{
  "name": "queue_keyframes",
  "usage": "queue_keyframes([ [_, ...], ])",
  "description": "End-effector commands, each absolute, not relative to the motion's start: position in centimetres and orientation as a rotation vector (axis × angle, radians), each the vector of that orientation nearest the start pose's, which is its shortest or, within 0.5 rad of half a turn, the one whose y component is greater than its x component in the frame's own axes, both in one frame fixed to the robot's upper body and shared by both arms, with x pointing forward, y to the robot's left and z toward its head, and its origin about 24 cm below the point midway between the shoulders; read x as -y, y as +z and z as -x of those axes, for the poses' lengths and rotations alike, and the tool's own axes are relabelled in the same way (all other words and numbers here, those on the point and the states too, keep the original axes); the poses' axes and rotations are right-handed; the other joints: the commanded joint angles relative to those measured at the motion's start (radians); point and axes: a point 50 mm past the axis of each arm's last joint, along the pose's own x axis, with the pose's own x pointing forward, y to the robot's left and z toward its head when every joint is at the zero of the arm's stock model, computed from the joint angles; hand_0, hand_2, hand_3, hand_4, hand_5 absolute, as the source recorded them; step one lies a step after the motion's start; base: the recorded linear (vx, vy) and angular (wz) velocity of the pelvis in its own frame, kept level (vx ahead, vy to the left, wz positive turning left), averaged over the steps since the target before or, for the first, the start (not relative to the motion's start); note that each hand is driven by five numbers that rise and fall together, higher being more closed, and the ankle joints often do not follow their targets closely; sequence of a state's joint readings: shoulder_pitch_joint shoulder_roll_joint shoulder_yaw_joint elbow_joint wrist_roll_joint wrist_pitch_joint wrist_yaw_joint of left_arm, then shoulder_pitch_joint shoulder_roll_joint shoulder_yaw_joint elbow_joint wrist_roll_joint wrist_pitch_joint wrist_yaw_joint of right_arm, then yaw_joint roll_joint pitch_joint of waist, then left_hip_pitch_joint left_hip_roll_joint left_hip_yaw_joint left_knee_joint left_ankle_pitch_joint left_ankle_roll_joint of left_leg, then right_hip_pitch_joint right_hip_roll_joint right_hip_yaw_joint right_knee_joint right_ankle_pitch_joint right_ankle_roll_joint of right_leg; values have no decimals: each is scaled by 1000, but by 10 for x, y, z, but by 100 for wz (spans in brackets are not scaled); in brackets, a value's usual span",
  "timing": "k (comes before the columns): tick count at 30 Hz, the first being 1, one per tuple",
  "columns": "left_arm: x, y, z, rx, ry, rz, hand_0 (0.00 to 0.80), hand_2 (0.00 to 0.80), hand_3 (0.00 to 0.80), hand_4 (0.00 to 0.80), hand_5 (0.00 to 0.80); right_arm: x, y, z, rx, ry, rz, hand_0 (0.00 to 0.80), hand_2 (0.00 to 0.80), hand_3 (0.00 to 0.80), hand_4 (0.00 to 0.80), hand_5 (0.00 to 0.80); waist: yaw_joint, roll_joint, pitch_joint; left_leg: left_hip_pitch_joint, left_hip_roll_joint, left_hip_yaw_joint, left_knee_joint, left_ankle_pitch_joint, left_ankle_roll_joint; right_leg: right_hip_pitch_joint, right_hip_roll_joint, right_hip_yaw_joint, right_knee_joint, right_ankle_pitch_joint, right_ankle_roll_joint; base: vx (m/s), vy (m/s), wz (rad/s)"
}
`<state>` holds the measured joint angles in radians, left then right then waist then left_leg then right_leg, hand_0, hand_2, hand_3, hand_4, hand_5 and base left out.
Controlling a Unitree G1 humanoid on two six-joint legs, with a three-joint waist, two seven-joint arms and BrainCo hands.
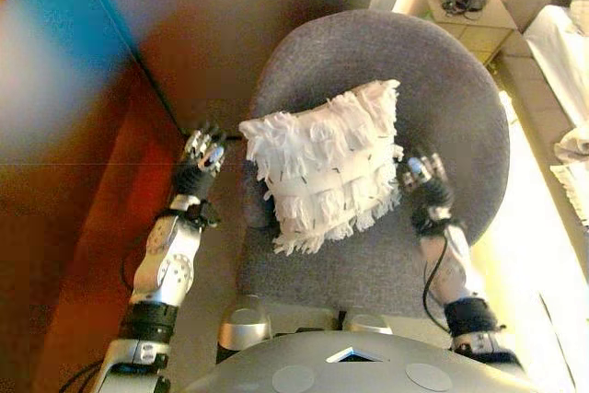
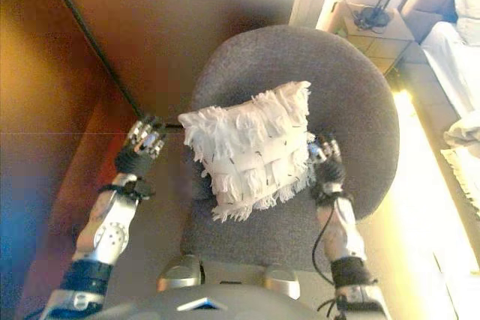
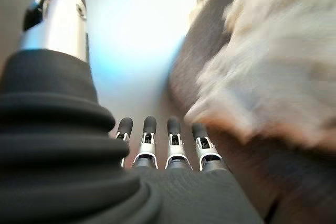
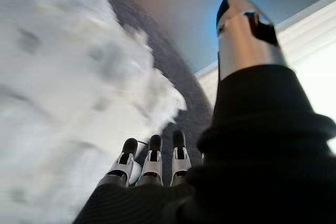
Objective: Pick up the cushion and take it to the sofa
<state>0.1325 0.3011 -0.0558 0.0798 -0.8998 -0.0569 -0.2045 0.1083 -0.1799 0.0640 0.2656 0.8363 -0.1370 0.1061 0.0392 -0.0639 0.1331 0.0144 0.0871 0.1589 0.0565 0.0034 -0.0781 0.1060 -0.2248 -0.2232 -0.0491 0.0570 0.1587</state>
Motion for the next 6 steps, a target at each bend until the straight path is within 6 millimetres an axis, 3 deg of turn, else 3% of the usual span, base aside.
queue_keyframes([
  [1,-204,27,-219,33,-167,620,0,0,0,0,0,188,8,-231,40,33,-785,0,0,0,0,0,0,29,-12,67,20,40,-26,-48,-3,-6,15,-23,-6,-6,19,-92,31,-7],
  [3,-204,22,-214,11,-163,610,0,0,0,0,0,180,2,-225,11,58,-879,0,0,0,0,0,-2,36,-9,62,18,40,-36,-42,-4,-13,18,-22,-9,-5,17,-119,36,-1],
  [6,-199,15,-211,-24,-159,613,0,0,0,0,0,170,-6,-223,-49,82,-855,0,0,0,0,0,-2,46,-2,54,12,38,-46,-35,-3,-24,20,-20,-12,-2,16,-111,37,1],
])
